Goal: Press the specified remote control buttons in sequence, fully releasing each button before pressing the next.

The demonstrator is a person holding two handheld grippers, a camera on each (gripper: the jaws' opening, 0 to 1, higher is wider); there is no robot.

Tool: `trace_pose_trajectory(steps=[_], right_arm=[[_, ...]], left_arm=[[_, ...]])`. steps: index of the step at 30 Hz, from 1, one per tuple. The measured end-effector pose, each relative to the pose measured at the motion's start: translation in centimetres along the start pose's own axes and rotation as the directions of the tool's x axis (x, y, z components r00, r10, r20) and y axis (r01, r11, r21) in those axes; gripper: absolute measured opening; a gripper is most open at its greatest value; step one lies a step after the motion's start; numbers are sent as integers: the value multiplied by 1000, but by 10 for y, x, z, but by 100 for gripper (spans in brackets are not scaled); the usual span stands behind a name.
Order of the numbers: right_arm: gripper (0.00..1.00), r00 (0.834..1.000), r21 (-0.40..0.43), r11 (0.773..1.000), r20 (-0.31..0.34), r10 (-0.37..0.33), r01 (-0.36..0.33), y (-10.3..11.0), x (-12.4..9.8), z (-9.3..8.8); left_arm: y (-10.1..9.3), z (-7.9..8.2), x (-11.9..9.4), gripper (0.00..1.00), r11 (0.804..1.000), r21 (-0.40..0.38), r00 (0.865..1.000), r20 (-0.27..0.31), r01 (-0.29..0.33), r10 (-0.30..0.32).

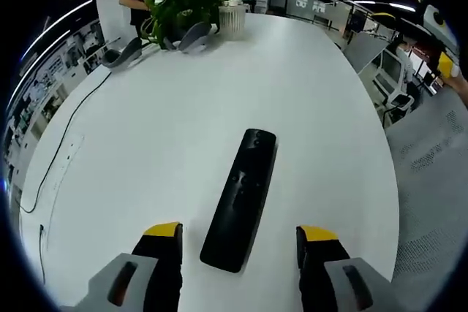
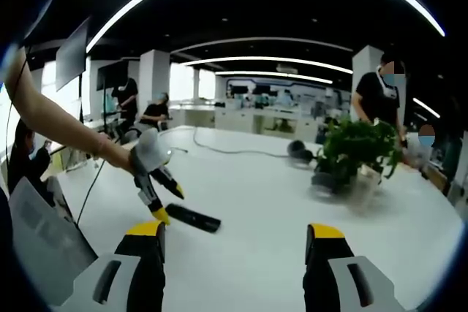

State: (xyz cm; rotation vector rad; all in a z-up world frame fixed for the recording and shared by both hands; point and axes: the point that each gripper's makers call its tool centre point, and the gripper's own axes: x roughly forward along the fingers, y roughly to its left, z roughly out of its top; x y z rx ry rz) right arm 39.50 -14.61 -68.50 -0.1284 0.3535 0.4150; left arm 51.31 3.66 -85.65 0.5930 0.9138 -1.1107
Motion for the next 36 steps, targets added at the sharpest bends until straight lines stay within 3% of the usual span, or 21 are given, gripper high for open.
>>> trace_pose_trajectory(steps=[7,16,31,36], right_arm=[[75,1000,-4,1000,0,4,-4,1,0,0],[74,1000,-3,1000,5,1,-1,0,-1,1],[73,1000,-7,1000,2,-5,5,-1,0,1],[74,1000,-10,1000,3,-14,14,-2,-1,1]], left_arm=[[6,-6,7,64,1000,-10,1000,-12,-6,6],[10,-3,8,60,1000,8,1000,4,-12,12],[9,-6,4,30,997,77,1000,1,12,-12],[6,-7,4,26,995,97,1000,0,21,-21]])
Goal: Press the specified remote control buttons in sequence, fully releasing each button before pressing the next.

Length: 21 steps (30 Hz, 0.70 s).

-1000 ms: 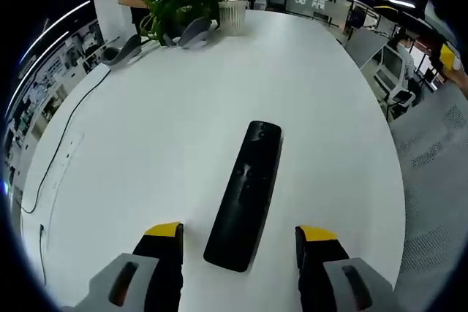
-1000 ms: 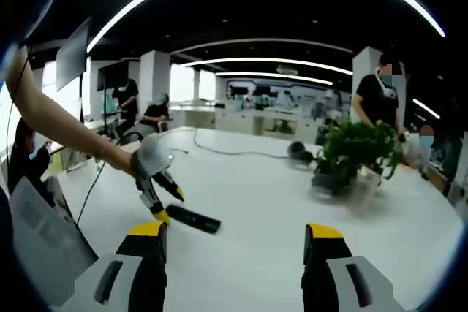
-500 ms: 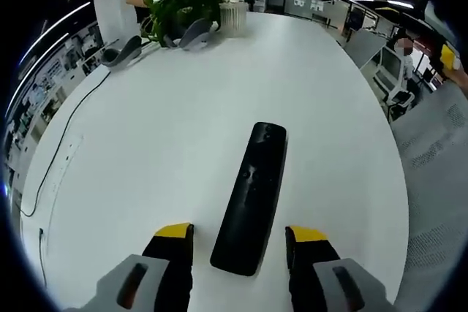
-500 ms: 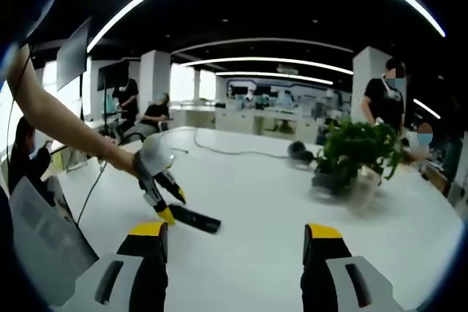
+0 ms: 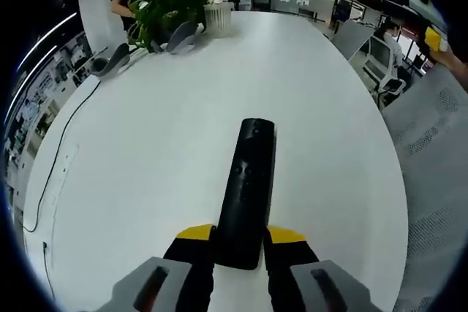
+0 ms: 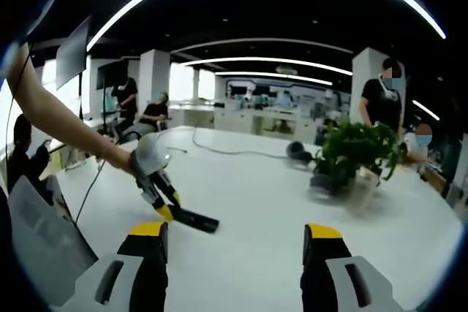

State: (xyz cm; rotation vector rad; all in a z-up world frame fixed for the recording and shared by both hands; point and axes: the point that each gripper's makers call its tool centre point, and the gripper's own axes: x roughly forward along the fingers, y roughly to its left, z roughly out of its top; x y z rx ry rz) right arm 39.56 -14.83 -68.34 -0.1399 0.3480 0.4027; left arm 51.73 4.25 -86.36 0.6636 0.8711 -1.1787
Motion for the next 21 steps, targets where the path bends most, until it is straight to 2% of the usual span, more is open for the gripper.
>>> trace_pose_trajectory(steps=[21], right_arm=[[73,1000,-2,1000,-2,-6,6,-3,0,-2]], left_arm=[[-15,-4,-3,25,999,46,1000,-13,20,-20]])
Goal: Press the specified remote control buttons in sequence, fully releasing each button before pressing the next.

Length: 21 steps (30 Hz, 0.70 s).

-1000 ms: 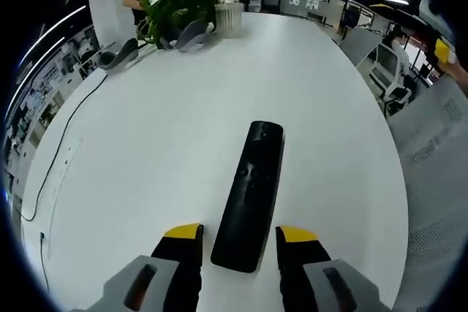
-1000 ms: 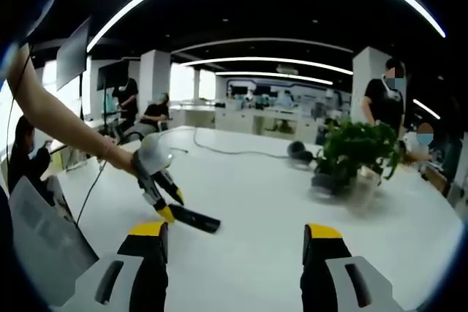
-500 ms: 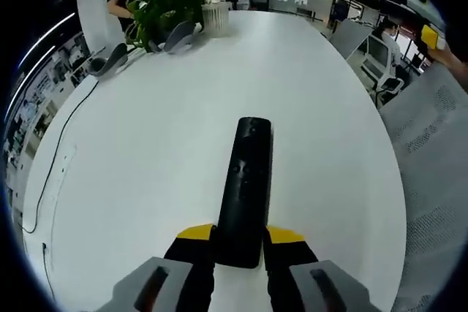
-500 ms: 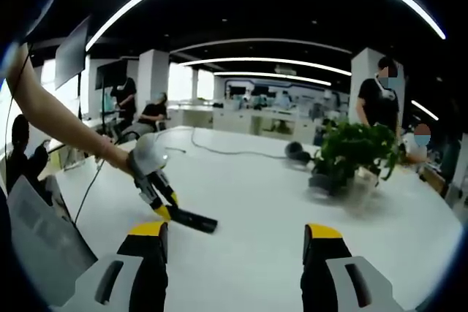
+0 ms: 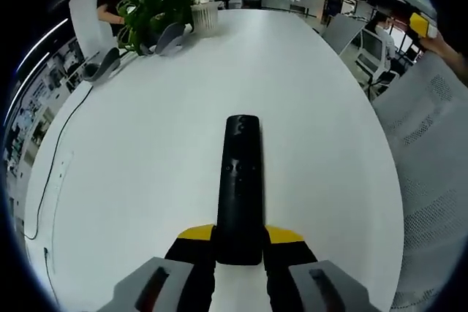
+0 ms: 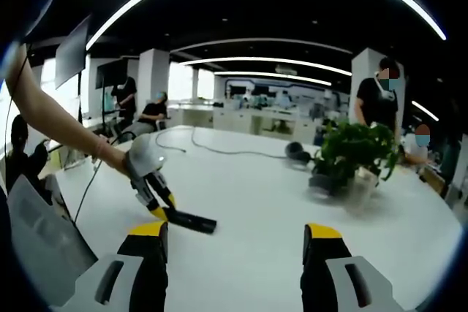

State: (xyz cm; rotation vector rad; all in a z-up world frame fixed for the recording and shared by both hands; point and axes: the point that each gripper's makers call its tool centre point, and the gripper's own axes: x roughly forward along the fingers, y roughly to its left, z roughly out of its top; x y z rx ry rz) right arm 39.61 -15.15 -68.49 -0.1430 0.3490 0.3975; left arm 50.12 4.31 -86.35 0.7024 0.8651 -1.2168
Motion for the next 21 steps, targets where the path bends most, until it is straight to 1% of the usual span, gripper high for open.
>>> trace_pose_trajectory(steps=[9,11,16,21], right_arm=[[73,1000,-4,1000,-4,5,-5,2,0,0],[73,1000,-5,1000,-5,4,-4,2,0,0],[73,1000,-3,1000,-5,7,-7,3,0,0],[73,1000,-7,1000,-10,14,-14,5,1,-1]], left_arm=[[-10,-1,-1,25,1000,29,1000,-1,12,-12],[-13,-1,-1,25,999,47,1000,1,14,-14],[-19,-1,-1,25,998,54,1000,1,20,-20],[-23,-2,-2,25,998,63,1000,6,10,-10]])
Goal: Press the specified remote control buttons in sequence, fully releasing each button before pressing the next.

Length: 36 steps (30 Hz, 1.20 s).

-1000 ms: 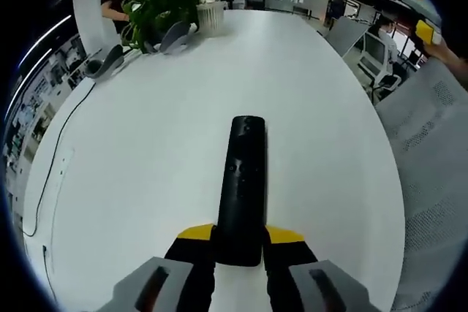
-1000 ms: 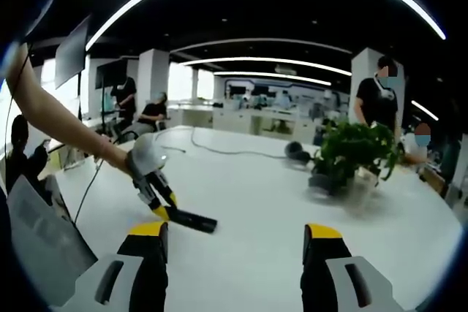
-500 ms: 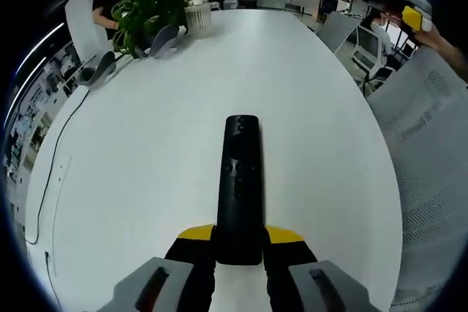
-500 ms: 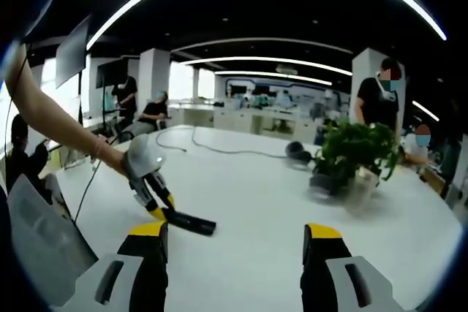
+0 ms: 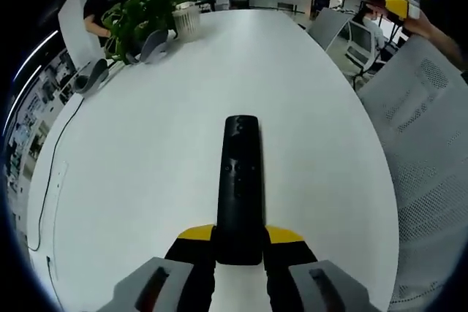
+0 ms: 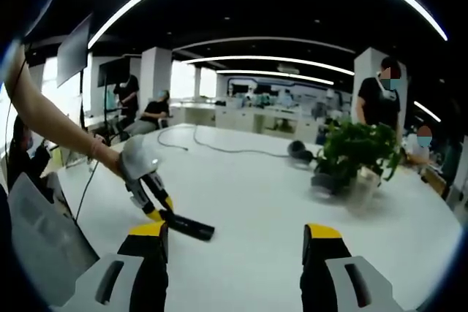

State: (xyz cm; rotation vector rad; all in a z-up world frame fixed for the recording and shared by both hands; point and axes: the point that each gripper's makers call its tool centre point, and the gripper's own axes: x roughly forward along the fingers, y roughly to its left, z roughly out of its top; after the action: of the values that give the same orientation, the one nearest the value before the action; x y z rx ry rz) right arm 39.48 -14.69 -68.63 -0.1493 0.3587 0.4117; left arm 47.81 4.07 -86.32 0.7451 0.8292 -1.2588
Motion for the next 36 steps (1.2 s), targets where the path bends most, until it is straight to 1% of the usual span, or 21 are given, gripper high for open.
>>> trace_pose_trajectory(steps=[12,17,22,36], right_arm=[[73,1000,-2,1000,-2,5,-5,2,0,0],[73,1000,-3,1000,-2,6,-6,2,0,1],[72,1000,-4,1000,0,5,-5,2,0,1],[72,1000,-8,1000,-13,8,-8,3,1,-1]], left_arm=[[-15,-1,-1,25,1000,13,1000,8,20,-20],[-20,-2,-2,25,1000,5,1000,4,17,-17],[-24,-2,-2,25,1000,20,1000,2,18,-18],[-40,-4,-4,25,999,25,1000,18,24,-25]])
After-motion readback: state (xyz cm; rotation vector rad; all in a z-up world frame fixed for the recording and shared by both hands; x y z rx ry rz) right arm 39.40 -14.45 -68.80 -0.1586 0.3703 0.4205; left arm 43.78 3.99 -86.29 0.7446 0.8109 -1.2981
